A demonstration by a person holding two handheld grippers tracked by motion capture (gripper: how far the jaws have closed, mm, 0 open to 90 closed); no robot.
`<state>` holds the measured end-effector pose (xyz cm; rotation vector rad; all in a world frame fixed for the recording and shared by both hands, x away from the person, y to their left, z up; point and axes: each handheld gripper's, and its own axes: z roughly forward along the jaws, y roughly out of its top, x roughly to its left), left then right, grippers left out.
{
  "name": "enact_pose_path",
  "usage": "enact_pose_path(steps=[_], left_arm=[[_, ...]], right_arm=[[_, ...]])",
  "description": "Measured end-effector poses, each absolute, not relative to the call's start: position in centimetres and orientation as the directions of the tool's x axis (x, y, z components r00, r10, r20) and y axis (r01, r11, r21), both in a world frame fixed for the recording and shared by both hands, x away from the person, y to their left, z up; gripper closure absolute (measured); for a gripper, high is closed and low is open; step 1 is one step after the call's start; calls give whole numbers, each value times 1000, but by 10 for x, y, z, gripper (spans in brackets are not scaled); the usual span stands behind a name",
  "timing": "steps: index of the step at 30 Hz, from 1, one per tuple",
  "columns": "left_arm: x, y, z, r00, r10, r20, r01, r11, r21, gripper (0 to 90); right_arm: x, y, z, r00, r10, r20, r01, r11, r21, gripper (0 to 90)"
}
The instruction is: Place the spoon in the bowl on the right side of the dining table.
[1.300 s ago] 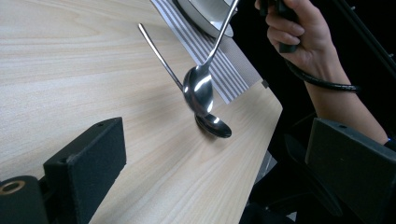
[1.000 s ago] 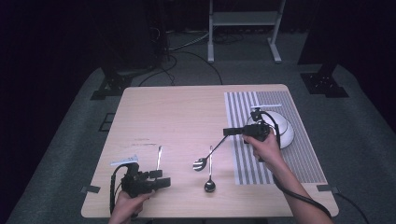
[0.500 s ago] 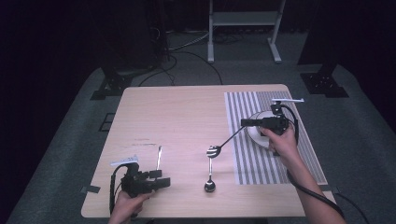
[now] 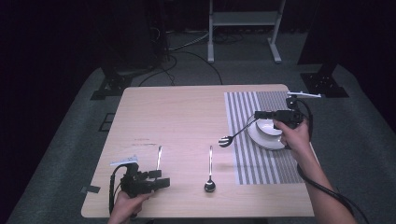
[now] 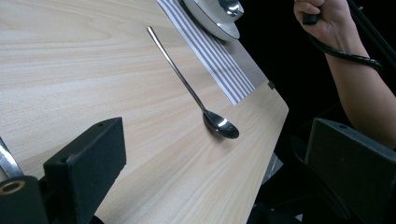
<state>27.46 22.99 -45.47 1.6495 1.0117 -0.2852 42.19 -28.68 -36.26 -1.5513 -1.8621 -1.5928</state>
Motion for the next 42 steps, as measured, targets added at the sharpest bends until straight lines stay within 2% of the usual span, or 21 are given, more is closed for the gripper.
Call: enact_pose_path(steps=[23,42], left_arm=[[276,231,-455,602,469,-647,734,-5,679,36],[276,231,-456,598,472,-648,735,0,678,36]], right_arm=[[427,-343,-350,-298,615,730,775,-290,561,887],[422,-386,-352,-192,642,742,727,-415,547,886]])
